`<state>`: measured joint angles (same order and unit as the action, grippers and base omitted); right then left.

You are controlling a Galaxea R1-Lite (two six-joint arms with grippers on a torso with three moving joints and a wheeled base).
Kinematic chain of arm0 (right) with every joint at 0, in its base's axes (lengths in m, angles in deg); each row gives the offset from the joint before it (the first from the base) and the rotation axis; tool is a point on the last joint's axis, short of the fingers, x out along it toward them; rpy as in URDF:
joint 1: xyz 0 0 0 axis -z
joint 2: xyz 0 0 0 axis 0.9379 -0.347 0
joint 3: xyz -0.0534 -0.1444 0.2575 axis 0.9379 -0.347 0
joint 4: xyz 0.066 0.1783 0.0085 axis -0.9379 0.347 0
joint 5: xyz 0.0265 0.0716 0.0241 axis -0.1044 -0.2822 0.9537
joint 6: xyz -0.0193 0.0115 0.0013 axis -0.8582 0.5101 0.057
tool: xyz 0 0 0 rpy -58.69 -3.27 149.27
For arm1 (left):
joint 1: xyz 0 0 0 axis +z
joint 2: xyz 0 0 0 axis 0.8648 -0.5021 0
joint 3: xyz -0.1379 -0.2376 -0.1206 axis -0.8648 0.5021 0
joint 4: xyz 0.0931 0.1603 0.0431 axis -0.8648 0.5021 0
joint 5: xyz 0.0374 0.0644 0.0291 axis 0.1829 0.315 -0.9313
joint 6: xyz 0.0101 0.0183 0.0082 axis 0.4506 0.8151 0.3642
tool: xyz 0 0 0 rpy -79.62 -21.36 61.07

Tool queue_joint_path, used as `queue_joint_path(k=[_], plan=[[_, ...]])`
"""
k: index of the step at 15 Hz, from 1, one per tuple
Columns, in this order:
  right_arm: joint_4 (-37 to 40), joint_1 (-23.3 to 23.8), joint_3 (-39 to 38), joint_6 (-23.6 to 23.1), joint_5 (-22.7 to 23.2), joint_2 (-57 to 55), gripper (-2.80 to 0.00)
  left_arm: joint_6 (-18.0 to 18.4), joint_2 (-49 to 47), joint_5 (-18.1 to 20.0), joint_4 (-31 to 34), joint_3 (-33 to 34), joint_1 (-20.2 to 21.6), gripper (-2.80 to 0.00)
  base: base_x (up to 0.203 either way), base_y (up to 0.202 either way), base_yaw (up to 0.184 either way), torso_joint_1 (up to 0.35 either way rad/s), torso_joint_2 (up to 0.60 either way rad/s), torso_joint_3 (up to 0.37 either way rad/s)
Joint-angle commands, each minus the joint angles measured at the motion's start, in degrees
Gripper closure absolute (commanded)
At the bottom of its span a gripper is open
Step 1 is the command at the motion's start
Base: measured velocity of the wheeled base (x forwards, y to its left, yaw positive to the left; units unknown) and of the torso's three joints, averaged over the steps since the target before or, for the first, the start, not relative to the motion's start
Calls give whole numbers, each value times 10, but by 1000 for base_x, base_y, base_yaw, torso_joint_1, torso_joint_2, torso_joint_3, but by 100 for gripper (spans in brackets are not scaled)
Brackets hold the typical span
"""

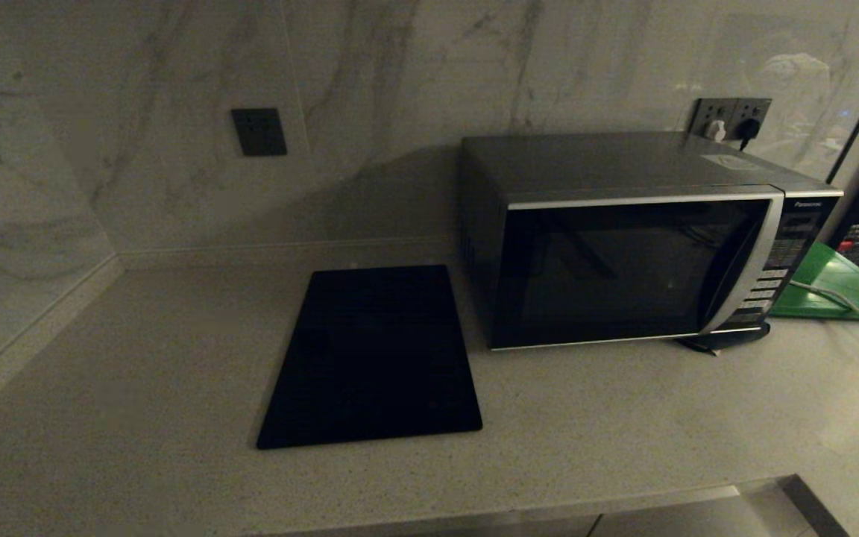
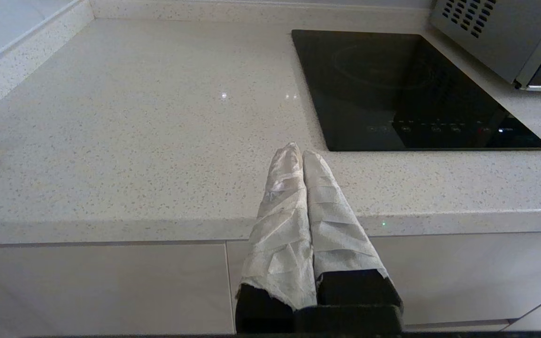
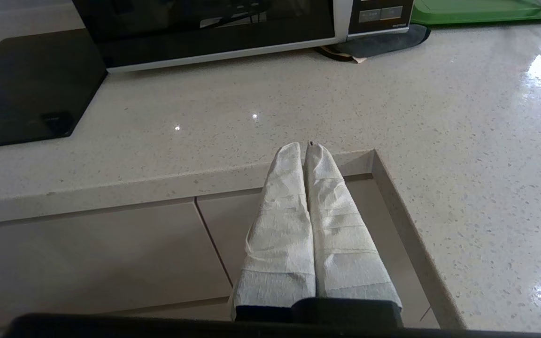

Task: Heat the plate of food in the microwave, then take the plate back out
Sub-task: Open the microwave oven

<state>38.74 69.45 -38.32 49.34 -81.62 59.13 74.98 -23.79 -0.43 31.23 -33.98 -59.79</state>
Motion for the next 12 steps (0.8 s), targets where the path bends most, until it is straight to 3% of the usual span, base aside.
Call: queue_joint_path(k=[1,12], plan=[[0,0,-1,0,0,0,0,0,0,0,0,0,0,0,0,0,0,0,0,0],[0,0,-1,0,0,0,0,0,0,0,0,0,0,0,0,0,0,0,0,0]])
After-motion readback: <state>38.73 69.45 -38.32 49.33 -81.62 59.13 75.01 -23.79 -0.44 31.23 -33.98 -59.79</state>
